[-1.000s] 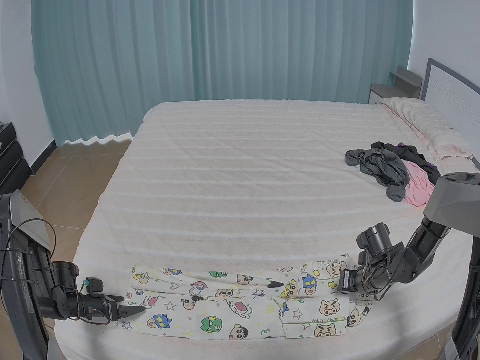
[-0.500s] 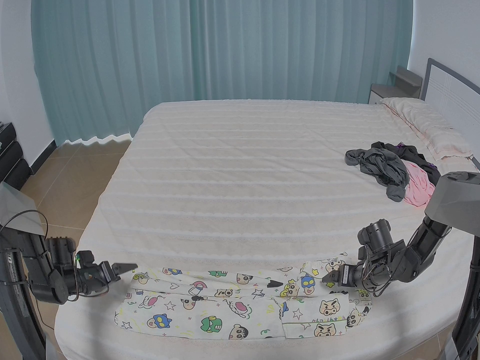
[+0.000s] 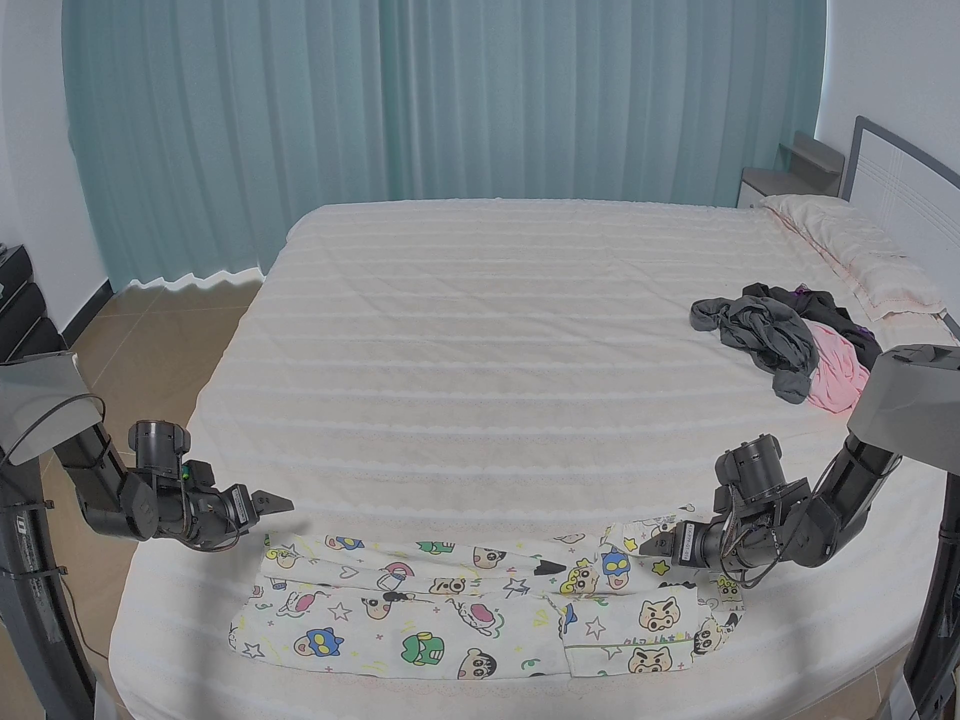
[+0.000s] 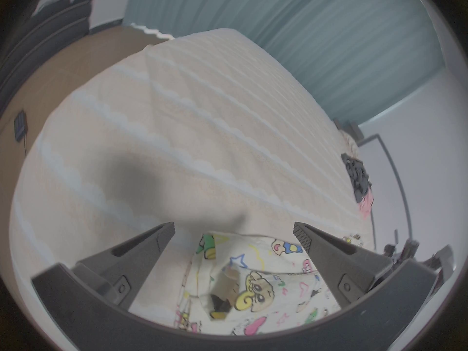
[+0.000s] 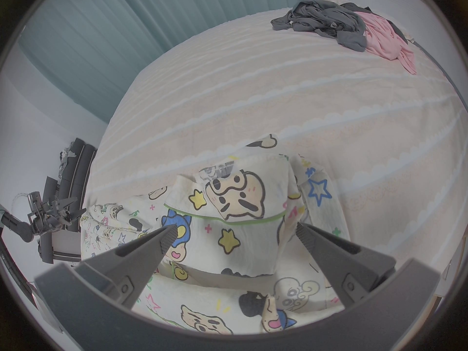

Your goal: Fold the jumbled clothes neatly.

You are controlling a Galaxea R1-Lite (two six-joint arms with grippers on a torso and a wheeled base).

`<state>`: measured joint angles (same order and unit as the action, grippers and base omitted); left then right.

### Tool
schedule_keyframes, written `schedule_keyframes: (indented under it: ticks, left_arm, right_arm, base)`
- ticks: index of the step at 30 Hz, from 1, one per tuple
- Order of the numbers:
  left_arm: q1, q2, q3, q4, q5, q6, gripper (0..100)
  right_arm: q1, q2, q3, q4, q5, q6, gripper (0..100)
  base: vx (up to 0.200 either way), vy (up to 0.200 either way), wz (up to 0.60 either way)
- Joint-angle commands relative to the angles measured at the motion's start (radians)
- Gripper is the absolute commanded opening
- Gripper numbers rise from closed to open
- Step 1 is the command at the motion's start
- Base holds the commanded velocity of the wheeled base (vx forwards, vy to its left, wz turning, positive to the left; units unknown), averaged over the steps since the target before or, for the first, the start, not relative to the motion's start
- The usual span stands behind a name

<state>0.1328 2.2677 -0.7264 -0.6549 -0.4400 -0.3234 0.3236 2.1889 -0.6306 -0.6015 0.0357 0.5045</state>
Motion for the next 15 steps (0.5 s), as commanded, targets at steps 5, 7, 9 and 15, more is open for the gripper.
schedule_keyframes:
  ticks: [5,7,9,15]
  left_arm:
    - [-0.045,0.043,-0.042,0.001,0.037,0.007,100]
    - [-0.047,0.044,-0.042,0.003,0.057,0.007,100]
    - [-0.056,0.046,-0.039,0.001,0.064,0.009,100]
    - [-0.064,0.055,-0.041,-0.002,0.095,0.014,100]
  right_arm:
    - [0.009,0.031,0.005,-0.04,0.0,0.002,100]
    - [0.009,0.032,0.003,-0.04,0.0,0.002,100]
    - [0.009,0.032,0.003,-0.04,0.0,0.002,100]
    - [0.009,0.031,0.003,-0.041,0.0,0.002,100]
  base:
    - [0.0,0.0,0.0]
    - [0.0,0.0,0.0]
    - [0.0,0.0,0.0]
    - [0.0,0.0,0.0]
